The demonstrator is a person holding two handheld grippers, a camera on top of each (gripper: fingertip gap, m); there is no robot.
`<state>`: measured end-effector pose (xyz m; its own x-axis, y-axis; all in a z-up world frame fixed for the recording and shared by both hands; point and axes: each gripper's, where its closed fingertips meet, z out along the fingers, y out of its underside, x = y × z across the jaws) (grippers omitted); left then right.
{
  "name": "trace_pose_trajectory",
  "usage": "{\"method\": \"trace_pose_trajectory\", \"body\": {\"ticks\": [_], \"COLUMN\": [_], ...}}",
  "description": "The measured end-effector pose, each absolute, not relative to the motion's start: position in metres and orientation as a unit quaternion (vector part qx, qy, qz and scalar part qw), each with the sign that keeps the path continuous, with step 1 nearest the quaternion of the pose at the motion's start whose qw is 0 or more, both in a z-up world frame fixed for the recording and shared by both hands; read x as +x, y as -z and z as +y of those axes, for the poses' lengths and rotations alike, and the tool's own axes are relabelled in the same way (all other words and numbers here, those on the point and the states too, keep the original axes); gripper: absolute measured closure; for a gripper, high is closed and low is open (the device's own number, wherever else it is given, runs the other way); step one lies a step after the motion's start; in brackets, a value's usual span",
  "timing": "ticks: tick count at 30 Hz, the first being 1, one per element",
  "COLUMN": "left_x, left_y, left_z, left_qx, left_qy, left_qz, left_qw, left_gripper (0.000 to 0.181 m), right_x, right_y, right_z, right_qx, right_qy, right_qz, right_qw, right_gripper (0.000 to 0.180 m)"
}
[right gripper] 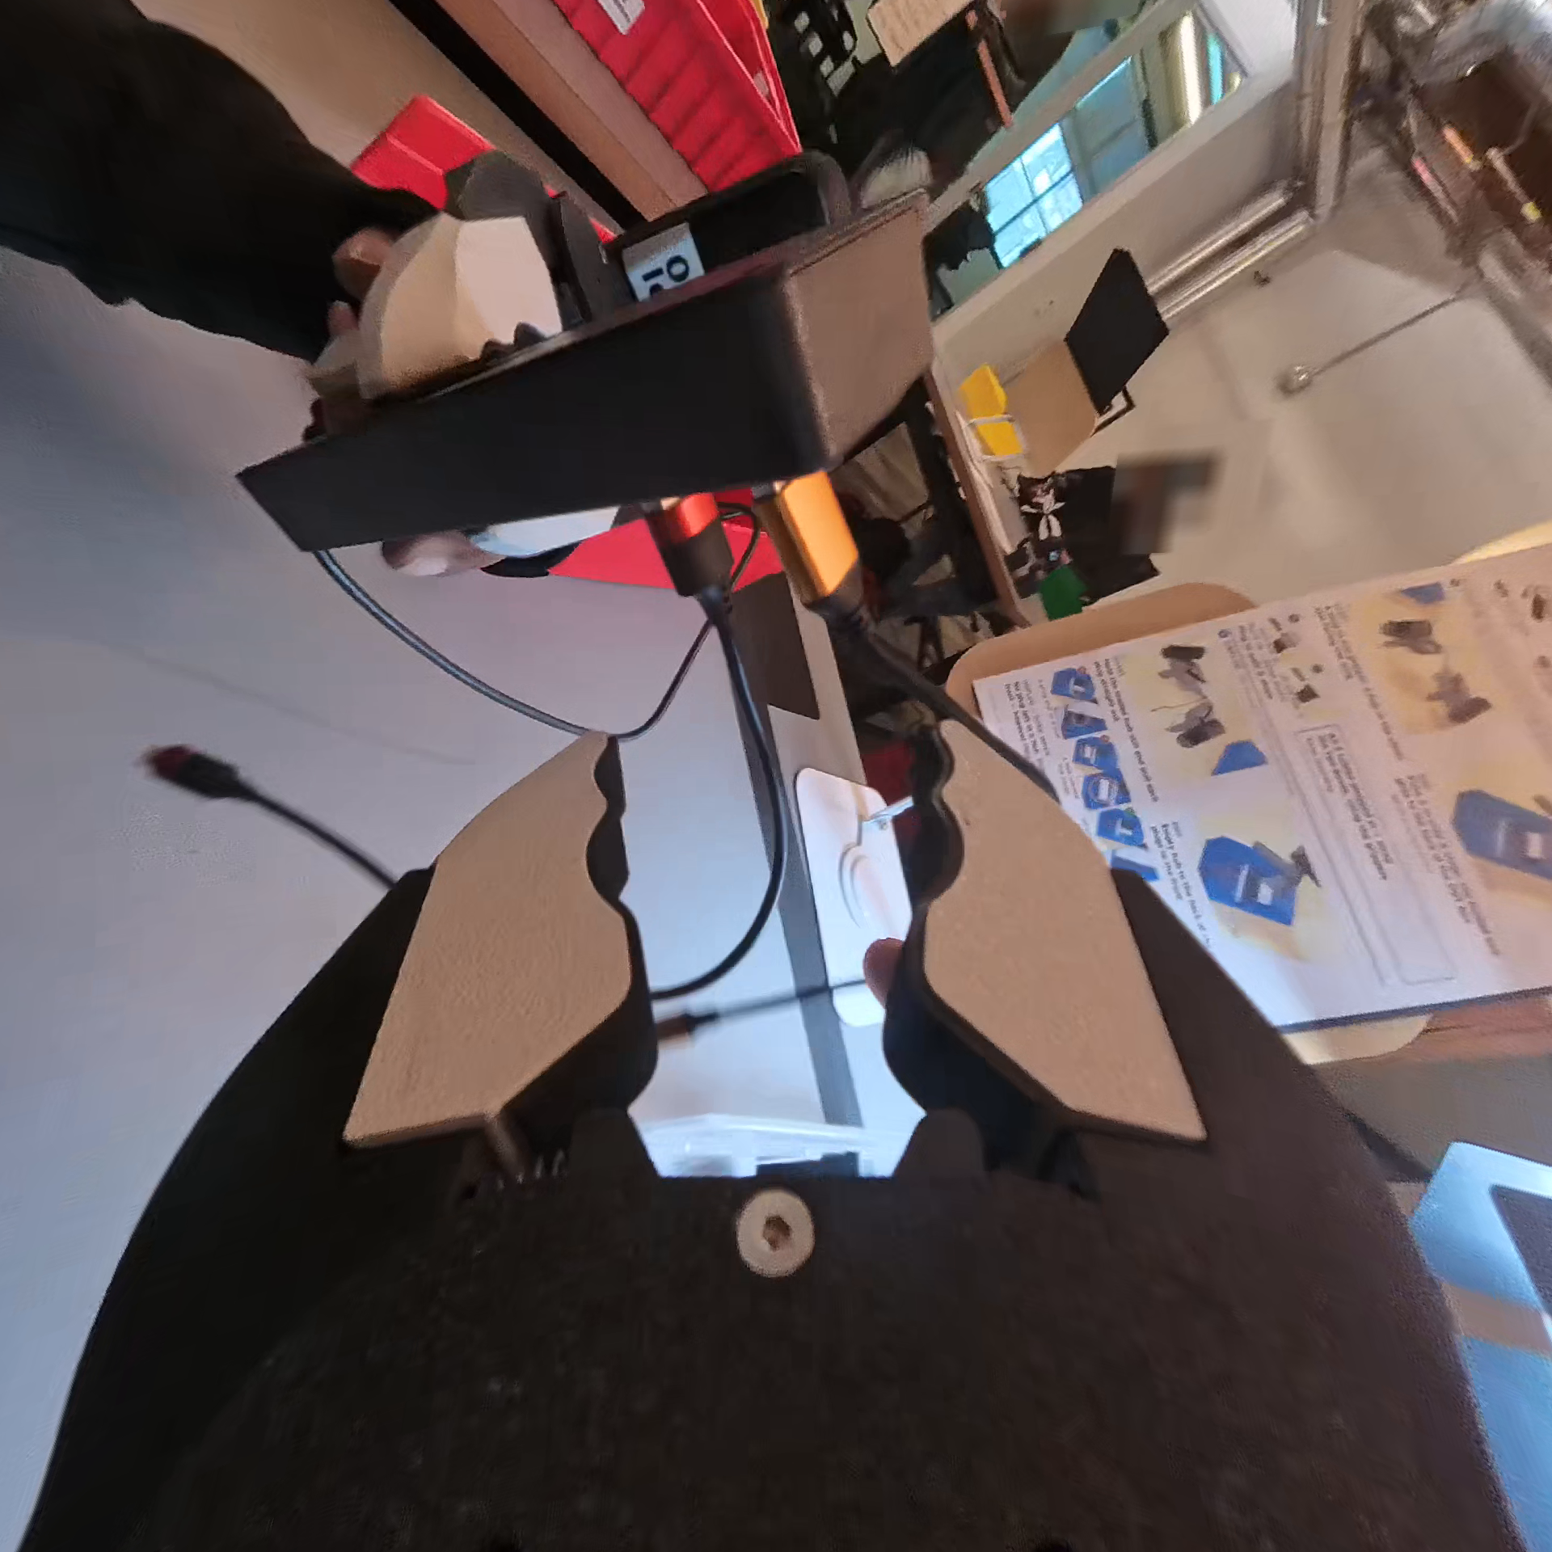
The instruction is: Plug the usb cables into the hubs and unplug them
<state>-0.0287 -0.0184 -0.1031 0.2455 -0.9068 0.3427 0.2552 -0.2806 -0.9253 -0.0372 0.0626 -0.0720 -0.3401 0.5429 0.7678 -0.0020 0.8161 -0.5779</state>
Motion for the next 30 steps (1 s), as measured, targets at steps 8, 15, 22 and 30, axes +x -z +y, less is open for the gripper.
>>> {"method": "trace_pose_trajectory", "body": {"ticks": [8,15,22,30], "left_x": [-0.014,-0.062,-0.070,-0.059], "left_y": [0.127,0.111,0.105,0.116], "left_z": [-0.017,0.028,0.048,0.046], "left_qx": [-0.615,-0.697,-0.761,-0.735], "left_qy": [0.554,0.343,-0.094,-0.119], "left_qz": [0.294,0.184,0.258,0.335], "left_qw": [0.478,0.602,0.588,0.578], "left_gripper": [0.156,0.126,0.109,0.125], "right_x": [-0.025,-0.028,-0.045,-0.033], "right_y": [0.093,0.095,0.113,0.117], "right_z": [0.036,0.074,0.090,0.035], "right_qx": [-0.137,-0.255,-0.365,-0.265], "right_qy": [-0.260,-0.253,-0.245,-0.309], "right_qz": [-0.823,-0.817,-0.797,-0.836], "right_qw": [0.486,0.451,0.415,0.367], "right_gripper": [0.150,0.162,0.166,0.171]}}
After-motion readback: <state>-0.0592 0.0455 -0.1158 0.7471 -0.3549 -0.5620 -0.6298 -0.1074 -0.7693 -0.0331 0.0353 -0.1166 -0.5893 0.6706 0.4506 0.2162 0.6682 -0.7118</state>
